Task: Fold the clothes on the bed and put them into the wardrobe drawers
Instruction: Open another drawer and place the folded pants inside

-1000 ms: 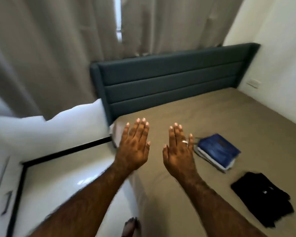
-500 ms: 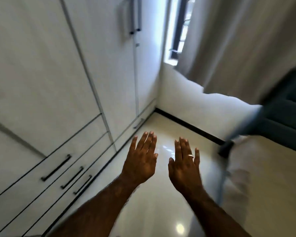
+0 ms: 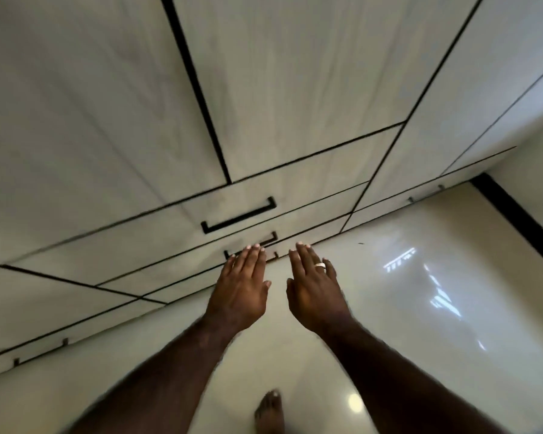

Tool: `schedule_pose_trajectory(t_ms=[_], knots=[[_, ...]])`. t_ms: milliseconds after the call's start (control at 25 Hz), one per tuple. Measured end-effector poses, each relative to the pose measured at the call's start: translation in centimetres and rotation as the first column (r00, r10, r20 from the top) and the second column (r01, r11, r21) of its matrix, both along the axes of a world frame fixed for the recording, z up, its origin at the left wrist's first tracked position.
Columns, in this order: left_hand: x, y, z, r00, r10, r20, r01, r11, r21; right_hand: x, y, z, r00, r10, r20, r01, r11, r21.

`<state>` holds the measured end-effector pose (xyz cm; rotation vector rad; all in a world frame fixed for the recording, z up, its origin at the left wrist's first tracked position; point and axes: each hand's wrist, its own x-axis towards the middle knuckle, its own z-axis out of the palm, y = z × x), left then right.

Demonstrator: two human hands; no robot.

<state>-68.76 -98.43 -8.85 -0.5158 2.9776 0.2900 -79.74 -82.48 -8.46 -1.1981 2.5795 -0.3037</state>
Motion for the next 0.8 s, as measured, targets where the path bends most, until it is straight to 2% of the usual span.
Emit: schedule_pose_trajectory(t_ms=[40,120,240,360,560,800], knots=[[0.1,-1.3,-3.9,0.999,0.031,0.019,-0.031,0.999,-0.013,0.1,-2.0,-4.4,0.998,0.066,0.023,-0.067,0.997,0.045],[-1.0,-2.9,-7.7,0.997,0.063,0.053,-0.065,0.997,0.036,-0.8,-4.5,-9.2,0.987,0.155,0.048,-0.159,0.983,0.095],[-1.8,-5.2,-14.0,0.989,0.106,0.106,-0.112,0.993,0.049,-2.6,-8.5,-15.5,0.976,0.217,0.022,-0.217,0.964,0.154],[-1.7,-7.4,-18.0,0.979,0.16,0.129,-0.164,0.986,0.022,-3.9,-11.8,-18.9,0.965,0.263,0.011,-0.26,0.946,0.194],[-1.9,-7.7,-20.6,0.971,0.236,0.048,-0.237,0.971,0.023,-3.7,-13.6,-20.8,0.976,0.217,-0.036,-0.207,0.962,0.177],[-0.7,-6.5,-19.9,0.972,0.192,0.138,-0.199,0.979,0.039,-3.0,-12.7,-19.9,0.959,0.266,-0.094,-0.25,0.957,0.149]])
